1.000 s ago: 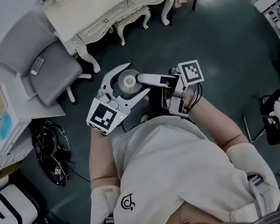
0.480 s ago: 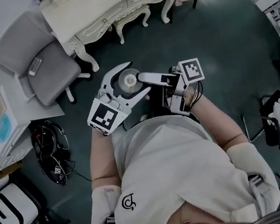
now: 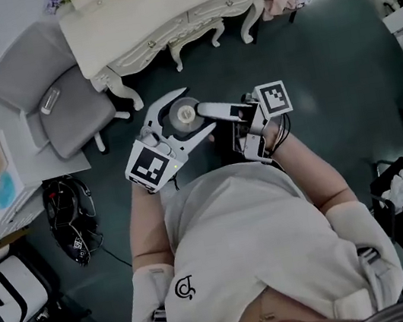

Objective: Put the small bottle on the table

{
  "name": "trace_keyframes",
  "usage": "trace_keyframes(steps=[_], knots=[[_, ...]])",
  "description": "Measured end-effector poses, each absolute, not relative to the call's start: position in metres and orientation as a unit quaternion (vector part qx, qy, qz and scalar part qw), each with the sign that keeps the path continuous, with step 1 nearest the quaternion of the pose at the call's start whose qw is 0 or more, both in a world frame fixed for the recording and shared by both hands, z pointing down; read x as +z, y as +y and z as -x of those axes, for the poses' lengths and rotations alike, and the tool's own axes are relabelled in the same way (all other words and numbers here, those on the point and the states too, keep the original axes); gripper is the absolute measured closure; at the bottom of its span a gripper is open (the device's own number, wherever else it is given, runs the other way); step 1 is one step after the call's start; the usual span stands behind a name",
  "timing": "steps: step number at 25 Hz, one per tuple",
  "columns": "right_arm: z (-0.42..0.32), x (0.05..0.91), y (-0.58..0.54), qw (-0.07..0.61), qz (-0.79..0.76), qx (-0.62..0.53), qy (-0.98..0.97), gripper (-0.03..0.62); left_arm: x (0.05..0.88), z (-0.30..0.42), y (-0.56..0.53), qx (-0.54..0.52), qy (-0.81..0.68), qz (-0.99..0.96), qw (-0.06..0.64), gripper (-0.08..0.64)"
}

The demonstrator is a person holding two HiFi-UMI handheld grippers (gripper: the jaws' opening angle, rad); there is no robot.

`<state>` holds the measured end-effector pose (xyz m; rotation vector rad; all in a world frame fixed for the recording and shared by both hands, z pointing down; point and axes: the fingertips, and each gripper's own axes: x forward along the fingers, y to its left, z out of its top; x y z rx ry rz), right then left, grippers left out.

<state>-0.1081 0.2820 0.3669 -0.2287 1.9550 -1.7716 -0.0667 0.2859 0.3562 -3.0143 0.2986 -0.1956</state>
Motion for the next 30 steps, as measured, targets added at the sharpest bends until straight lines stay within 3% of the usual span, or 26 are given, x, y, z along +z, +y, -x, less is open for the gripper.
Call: trace_keyframes(steps=[12, 20, 30], knots=[[-0.022, 0.370, 0.131, 0.218, 0.050, -0.666, 0.712, 0.225, 0.361, -0.063, 0.130, -0.076, 0.153, 0.985, 0.040, 0.210], [-0.030, 0.361, 0.109, 0.198, 0.038, -0.670, 0.715, 0.225, 0.353, -0.071, 0.106, -0.073, 0.176, 0.981, 0.035, 0.210], [-0.048, 0.377, -0.030, 0.204, 0.041, -0.676, 0.707, 0.225, 0.368, -0.088, -0.034, -0.077, 0.196, 0.977, 0.027, 0.210]])
